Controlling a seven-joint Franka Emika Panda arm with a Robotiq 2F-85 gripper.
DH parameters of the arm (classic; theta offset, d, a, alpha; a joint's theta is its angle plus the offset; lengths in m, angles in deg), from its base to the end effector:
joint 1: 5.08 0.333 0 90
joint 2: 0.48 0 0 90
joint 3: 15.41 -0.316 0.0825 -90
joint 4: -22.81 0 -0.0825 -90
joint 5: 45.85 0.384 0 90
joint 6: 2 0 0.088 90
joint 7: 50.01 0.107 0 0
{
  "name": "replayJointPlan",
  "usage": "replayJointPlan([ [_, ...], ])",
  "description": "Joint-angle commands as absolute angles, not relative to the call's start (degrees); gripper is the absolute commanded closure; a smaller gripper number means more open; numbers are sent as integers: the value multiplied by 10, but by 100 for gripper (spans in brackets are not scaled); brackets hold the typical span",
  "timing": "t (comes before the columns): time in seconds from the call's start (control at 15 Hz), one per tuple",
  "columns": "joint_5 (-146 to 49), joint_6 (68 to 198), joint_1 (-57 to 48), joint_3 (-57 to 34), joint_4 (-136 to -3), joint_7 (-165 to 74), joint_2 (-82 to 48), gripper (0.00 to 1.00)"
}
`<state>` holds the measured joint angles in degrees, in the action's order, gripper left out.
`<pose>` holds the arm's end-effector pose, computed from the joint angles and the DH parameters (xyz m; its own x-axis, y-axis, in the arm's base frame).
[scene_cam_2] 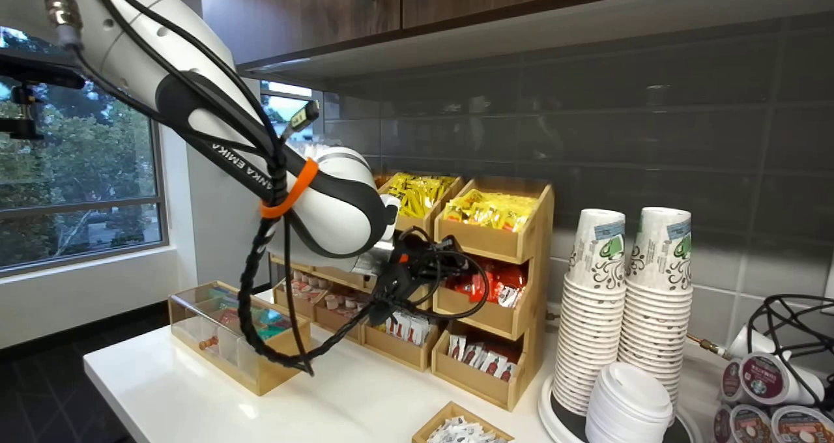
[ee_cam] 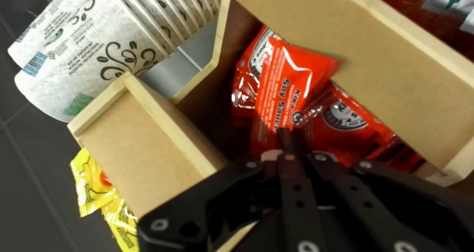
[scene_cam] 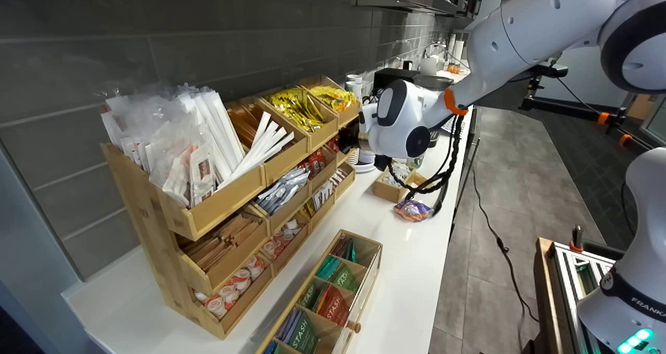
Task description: Put the orange sacket in the tray
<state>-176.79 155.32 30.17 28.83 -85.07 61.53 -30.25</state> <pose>0.6266 -0.0361 0.2953 0.5389 0.5636 0.6260 -0.1485 -0.6679 0.7293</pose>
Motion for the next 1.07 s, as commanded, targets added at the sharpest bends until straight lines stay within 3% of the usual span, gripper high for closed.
replayJointPlan([
  [0.0, -1823, 1547, 285, 272, -829, 648, -316, 100],
  [1.0, -1898, 1531, 250, 221, -812, 679, -312, 100],
])
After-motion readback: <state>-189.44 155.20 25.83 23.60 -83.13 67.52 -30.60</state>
